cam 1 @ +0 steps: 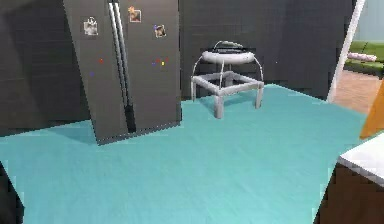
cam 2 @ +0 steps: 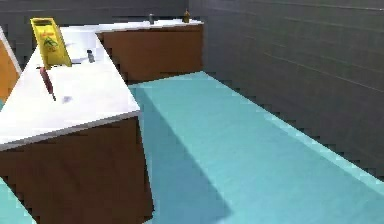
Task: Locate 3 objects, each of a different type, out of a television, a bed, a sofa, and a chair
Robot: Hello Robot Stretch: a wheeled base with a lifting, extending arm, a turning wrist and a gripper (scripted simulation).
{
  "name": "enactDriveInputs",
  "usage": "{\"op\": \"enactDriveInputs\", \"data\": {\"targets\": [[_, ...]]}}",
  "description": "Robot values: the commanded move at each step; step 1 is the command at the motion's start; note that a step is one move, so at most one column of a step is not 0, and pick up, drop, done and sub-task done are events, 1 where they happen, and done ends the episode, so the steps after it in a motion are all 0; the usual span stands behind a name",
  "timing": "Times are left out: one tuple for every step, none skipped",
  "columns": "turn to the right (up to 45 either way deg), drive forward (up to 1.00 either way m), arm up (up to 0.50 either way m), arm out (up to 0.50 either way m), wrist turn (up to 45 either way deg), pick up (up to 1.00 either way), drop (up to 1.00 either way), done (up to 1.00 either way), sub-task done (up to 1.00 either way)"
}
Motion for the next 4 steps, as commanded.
{"op": "enactDriveInputs", "data": {"targets": [[0.0, 0.75, 0.00, 0.00, 0.0, 0.00, 0.00, 0.00, 0.00], [-27.0, 0.00, 0.00, 0.00, 0.0, 0.00, 0.00, 0.00, 0.00], [0.0, 0.15, 0.00, 0.00, 0.0, 0.00, 0.00, 0.00, 0.00], [45.0, 0.00, 0.00, 0.00, 0.0, 0.00, 0.00, 0.00, 0.00]]}}
